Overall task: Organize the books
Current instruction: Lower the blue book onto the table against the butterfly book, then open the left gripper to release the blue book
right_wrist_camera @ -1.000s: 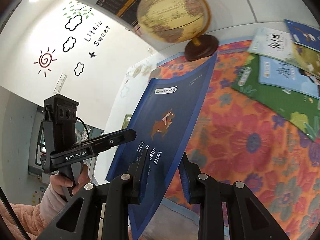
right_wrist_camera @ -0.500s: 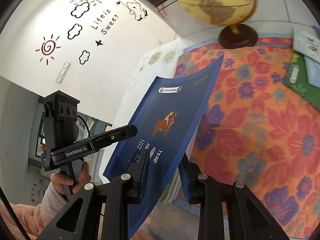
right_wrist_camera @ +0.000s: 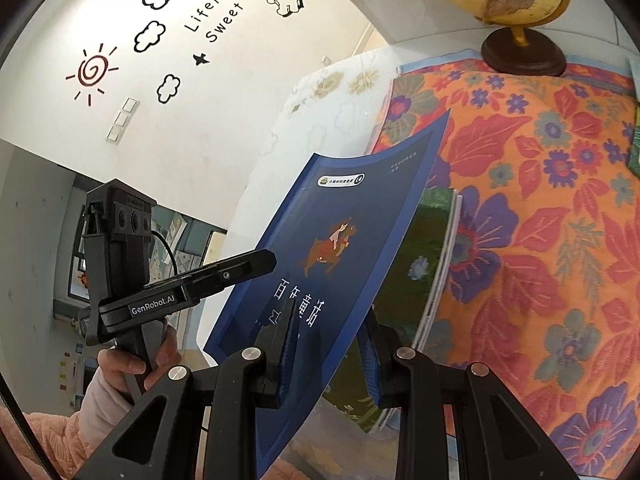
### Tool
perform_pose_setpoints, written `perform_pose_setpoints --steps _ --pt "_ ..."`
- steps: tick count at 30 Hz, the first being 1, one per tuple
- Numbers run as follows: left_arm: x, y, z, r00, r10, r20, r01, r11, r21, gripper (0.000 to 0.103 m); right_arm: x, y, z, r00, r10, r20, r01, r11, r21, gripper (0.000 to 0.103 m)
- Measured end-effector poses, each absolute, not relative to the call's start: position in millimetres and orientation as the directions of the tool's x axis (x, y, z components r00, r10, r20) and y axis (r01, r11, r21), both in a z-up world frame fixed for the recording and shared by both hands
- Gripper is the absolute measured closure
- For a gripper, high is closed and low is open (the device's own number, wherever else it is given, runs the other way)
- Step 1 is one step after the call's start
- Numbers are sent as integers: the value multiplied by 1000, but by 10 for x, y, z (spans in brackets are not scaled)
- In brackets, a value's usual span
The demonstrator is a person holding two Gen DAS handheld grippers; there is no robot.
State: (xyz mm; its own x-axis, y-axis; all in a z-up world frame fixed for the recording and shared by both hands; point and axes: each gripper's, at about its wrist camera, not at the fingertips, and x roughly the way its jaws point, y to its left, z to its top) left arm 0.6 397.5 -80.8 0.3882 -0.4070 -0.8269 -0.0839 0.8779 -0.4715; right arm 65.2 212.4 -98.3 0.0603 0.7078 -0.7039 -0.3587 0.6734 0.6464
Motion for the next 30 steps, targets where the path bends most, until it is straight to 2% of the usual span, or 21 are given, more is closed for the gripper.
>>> perform_pose_setpoints --steps 17,23,30 --pt "29 4133 -1241 313 -342 -886 -159 901 -404 66 643 2260 -1484 22 634 -773 -287 745 602 74" --pt "49 4019 -1268 265 -259 -929 -124 946 -300 66 647 2162 -1583 39 622 -782 -243 765 596 74" --pt "119 3912 -1293 236 -216 -947 -95 965 -244 65 643 2104 -1603 45 610 -791 -216 779 589 74"
